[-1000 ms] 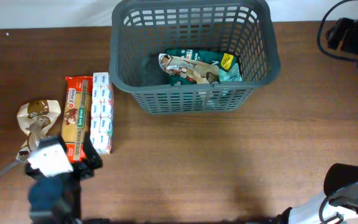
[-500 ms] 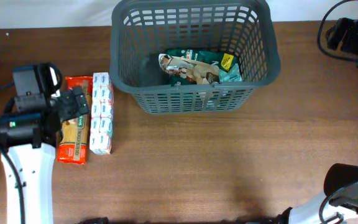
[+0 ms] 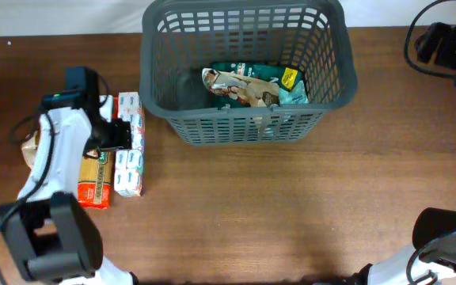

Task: Pack container
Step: 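Reach the left gripper to the row of white tissue packs, grasp, then lift the tissue packs with the left gripper into the basket, release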

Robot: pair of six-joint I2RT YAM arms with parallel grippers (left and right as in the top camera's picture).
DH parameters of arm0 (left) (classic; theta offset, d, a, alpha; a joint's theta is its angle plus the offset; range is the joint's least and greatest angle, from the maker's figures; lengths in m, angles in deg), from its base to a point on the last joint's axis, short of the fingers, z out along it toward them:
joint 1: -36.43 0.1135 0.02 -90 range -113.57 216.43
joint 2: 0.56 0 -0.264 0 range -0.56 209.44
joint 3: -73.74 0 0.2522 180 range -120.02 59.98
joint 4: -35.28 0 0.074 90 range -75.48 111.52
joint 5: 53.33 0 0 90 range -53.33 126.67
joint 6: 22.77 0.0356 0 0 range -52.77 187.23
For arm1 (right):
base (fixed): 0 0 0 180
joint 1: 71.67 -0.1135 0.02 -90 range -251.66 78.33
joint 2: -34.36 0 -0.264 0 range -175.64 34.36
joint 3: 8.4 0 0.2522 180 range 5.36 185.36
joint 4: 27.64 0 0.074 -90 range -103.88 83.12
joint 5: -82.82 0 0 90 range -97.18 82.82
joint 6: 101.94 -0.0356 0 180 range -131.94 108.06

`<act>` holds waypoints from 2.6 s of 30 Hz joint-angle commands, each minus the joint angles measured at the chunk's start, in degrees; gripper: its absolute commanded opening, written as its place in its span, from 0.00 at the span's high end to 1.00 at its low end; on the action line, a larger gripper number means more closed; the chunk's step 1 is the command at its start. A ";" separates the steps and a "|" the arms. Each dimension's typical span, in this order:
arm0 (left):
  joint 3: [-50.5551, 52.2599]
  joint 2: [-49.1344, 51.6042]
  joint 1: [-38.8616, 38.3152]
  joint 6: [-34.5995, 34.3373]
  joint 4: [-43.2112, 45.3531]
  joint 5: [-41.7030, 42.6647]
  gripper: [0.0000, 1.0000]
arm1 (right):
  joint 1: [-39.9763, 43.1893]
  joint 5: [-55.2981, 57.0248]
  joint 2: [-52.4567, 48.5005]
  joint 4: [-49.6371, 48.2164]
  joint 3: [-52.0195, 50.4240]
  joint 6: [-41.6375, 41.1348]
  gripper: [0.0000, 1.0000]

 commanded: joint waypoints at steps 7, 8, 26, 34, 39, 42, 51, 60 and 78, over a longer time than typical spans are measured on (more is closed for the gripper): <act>-0.50 10.05 -2.75 1.99 3.43 0.83 0.17 | -0.09 -0.26 -0.22 0.00 -0.15 -0.04 0.01; -0.50 11.43 -2.75 1.14 3.65 0.83 0.17 | -0.09 -0.26 -0.22 0.00 -0.15 -0.04 0.01; -25.51 15.67 -2.75 1.33 -17.25 0.79 0.98 | -0.09 -0.26 -0.22 0.00 -0.15 -0.04 0.01; -71.12 15.67 -3.91 6.16 -26.91 -0.66 0.98 | -0.09 -0.26 -0.22 0.00 -0.15 -0.04 0.01; -87.03 15.67 -12.81 23.34 -22.88 -0.35 0.98 | -0.09 -0.26 -0.22 0.00 -0.15 -0.04 0.01; -88.06 15.82 -20.55 34.32 -19.32 4.59 0.98 | -0.09 -0.26 -0.22 0.00 -0.15 -0.04 0.01; -81.13 27.17 -31.91 51.80 -21.68 6.19 0.99 | -0.09 -0.26 -0.22 0.00 -0.15 -0.04 0.01; -79.91 37.77 -32.50 47.84 -22.38 3.72 0.17 | -0.09 -0.26 -0.22 0.00 -0.15 -0.04 0.01; -74.10 -3.61 -14.67 32.09 -31.30 -2.78 0.00 | -0.09 -0.26 -0.22 0.00 -0.15 -0.04 0.01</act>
